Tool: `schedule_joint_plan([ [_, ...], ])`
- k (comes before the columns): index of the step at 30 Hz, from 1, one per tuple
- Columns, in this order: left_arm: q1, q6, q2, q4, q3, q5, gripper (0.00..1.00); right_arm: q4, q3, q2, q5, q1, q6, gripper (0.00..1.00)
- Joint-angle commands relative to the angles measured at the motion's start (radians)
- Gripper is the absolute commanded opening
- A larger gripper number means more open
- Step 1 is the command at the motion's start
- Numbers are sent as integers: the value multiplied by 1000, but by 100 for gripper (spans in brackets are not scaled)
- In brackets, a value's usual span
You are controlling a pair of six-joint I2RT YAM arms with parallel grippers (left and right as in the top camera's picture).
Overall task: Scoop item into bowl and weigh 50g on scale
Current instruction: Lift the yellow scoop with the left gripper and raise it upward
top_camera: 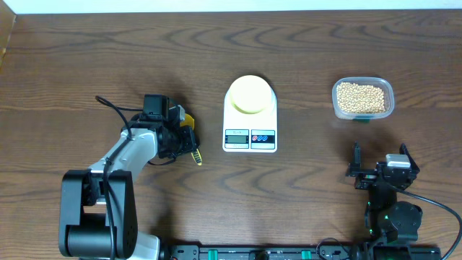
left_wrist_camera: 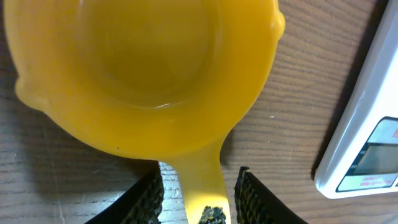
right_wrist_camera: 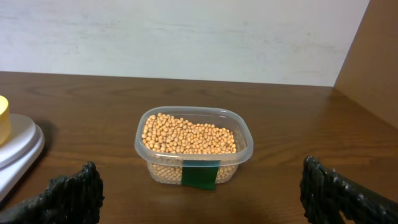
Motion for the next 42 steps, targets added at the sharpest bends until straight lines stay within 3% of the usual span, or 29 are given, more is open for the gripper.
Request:
schedule_joint_plan([
  [1, -2, 21, 19, -3, -21, 1, 36, -5, -1, -5, 1, -1, -10, 99],
  [4, -2, 21, 19, -3, -21, 1, 31, -5, -1, -5, 0, -1, -10, 99],
  [13, -2, 21, 19, -3, -21, 37, 28, -5, -1, -5, 0, -1, -10, 99],
  [16, -2, 21, 19, -3, -21, 40, 20, -5, -1, -5, 1, -1, -10, 99],
  [20, -2, 20, 18, -3, -20, 66, 19, -5, -1, -5, 1, -1, -10, 99],
  [21, -2, 20, 18, -3, -20, 66, 13, -5, -1, -5, 0, -1, -10, 99],
  [25, -2, 20, 15, -3, -20, 66, 9, -5, -1, -5, 0, -1, -10, 99],
  [42, 0, -20, -113, 16, -19, 173, 7, -5, -1, -5, 1, -1, -10, 99],
])
